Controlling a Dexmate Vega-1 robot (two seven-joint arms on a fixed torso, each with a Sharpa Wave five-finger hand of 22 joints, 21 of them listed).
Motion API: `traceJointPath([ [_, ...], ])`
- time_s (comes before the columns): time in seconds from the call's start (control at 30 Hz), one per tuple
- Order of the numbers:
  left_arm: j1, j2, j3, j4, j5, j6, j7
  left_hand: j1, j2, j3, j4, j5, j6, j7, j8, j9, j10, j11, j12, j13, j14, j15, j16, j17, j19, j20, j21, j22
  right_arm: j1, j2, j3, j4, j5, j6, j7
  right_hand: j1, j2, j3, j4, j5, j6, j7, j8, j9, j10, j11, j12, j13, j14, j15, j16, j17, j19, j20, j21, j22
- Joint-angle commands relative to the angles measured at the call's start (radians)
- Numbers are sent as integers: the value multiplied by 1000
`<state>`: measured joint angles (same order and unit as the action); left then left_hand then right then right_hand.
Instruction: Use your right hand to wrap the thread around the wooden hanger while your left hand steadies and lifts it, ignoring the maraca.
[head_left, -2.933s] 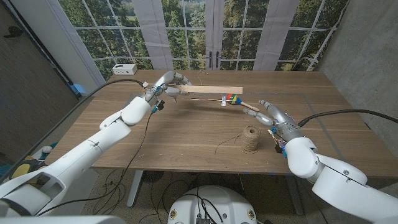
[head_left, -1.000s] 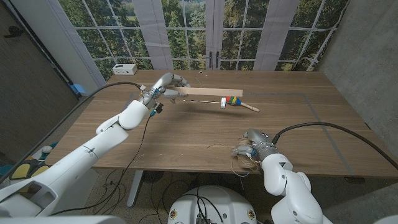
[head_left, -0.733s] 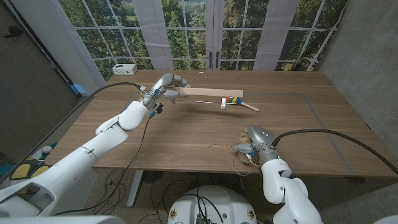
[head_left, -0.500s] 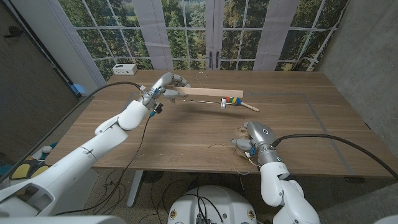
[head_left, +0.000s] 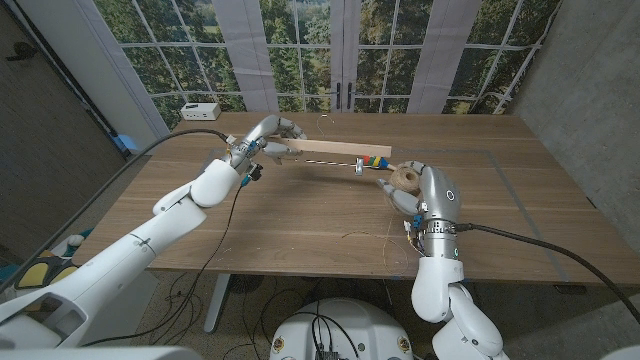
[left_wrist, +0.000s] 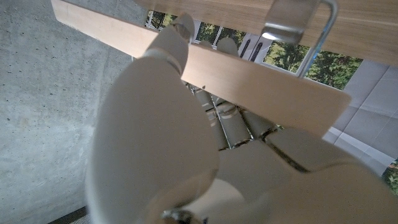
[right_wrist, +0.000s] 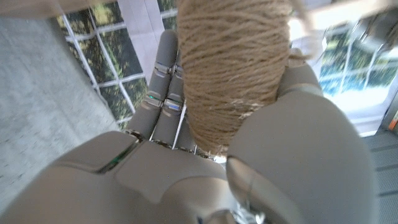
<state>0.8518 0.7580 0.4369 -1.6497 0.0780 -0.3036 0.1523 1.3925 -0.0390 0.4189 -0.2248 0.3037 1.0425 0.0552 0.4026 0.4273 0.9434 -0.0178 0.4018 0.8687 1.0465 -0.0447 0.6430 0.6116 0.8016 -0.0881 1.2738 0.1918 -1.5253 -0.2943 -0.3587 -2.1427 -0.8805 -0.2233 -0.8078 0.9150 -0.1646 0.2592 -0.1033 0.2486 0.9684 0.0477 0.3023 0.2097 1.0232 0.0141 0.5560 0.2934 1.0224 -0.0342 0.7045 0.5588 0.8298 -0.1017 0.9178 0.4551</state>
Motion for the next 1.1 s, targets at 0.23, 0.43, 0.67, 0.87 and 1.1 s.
traceJointPath([
  [0.23, -30, -9, 11, 22, 6, 11, -1, -7, 146, 144, 132, -1, 15, -6, 2, 89, 11, -1, -6, 4, 210, -144, 81, 207, 2, -83, 158, 2, 44, 94, 89, 66, 215, 240, -309, 256, 305, -19, 24, 9, 71, -88, -17, -4, 12, -38, -32, -29, 137, -181, -25, 161, -34, -73, 21, -12],
  [0.43, -36, -13, 16, 28, 5, 5, -2, -9, 146, 147, 131, -2, 16, -6, 1, 89, 10, -1, -10, 6, 211, -144, 80, 208, 1, -84, 161, 1, 76, 58, 83, 65, 247, 223, -306, 248, 306, -24, 31, 10, 78, -95, -23, -7, 29, -37, -44, -42, 131, -181, -41, 156, -47, -70, 28, -20],
  [0.67, -30, -12, 13, 23, 2, 5, 5, -11, 146, 151, 130, -3, 17, -5, 0, 90, 12, 0, -12, 9, 212, -144, 78, 208, 0, -84, 163, -1, 132, 12, 64, 68, 227, 159, -300, 248, 305, -27, 32, 11, 81, -96, -28, -8, 31, -38, -57, -51, 124, -182, -52, 155, -61, -71, 33, -26],
  [0.87, -27, -10, 8, 19, -7, 0, 3, -13, 145, 154, 129, -5, 15, -4, -3, 91, 13, 0, -17, 10, 213, -143, 77, 210, -1, -84, 165, -3, 194, -21, 48, 87, 202, 89, -299, 248, 304, -30, 32, 13, 88, -93, -32, -10, 32, -40, -70, -59, 119, -183, -63, 154, -72, -75, 39, -33],
  [1.1, -23, -4, -2, 14, -34, -19, -12, -16, 145, 157, 128, -7, 17, -5, -4, 93, 13, 0, -20, 13, 215, -143, 73, 207, -1, -84, 167, -5, 267, -56, 23, 104, 181, 19, -289, 252, 303, -32, 31, 16, 91, -93, -37, -11, 38, -40, -79, -66, 116, -184, -73, 153, -82, -76, 44, -39],
])
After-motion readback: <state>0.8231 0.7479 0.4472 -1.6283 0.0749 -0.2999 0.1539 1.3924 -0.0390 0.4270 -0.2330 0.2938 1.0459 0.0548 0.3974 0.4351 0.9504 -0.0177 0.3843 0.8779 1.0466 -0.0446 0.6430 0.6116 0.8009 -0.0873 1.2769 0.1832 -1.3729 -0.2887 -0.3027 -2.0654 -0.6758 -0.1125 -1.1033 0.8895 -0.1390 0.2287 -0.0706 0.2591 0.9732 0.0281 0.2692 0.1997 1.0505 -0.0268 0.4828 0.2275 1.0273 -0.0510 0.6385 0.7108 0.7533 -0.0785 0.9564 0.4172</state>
